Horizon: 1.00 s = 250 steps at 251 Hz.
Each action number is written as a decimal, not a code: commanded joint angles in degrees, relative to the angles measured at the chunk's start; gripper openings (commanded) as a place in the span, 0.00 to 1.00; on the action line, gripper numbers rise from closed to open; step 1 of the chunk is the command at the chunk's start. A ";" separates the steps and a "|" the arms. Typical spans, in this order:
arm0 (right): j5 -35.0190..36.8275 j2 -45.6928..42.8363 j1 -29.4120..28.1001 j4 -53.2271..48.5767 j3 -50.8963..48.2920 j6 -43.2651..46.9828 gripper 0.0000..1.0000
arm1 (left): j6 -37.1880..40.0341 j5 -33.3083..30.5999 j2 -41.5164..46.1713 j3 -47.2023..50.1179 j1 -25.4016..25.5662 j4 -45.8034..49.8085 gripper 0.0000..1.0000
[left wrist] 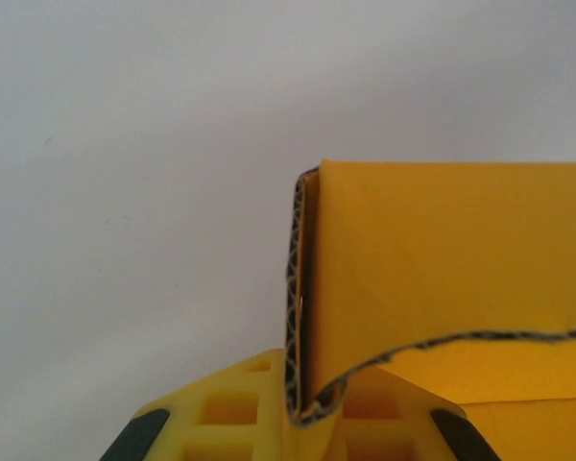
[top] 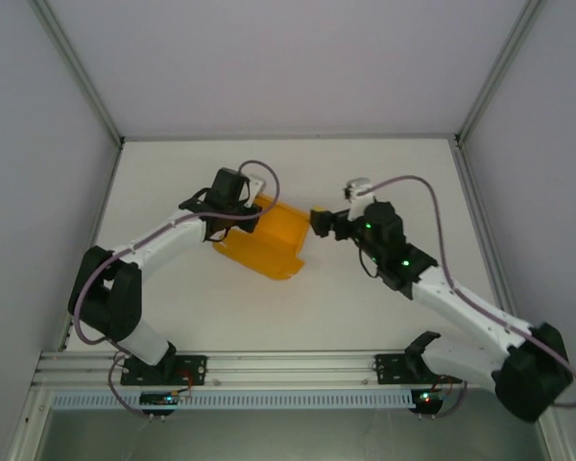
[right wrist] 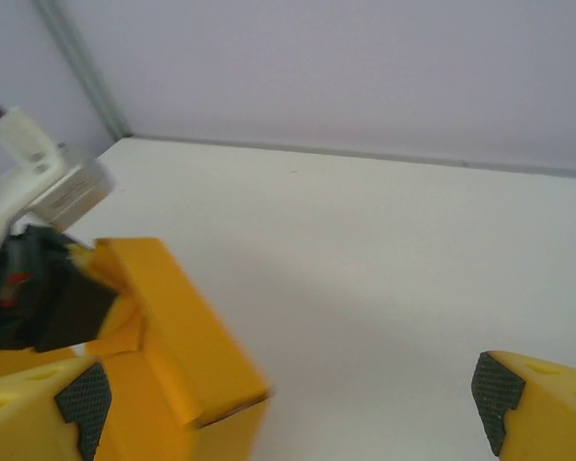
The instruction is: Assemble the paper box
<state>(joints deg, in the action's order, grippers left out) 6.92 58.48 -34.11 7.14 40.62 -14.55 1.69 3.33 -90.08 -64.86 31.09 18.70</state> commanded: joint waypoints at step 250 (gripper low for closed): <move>-7.77 -13.83 21.21 -29.46 -5.96 -12.13 0.99 | 33.91 -18.52 -29.42 -30.30 14.14 32.08 0.45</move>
<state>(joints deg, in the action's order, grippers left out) 0.54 45.10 -13.85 -21.43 35.20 -25.82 34.44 -15.05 -119.83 -92.27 45.01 47.24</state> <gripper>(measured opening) 0.993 0.353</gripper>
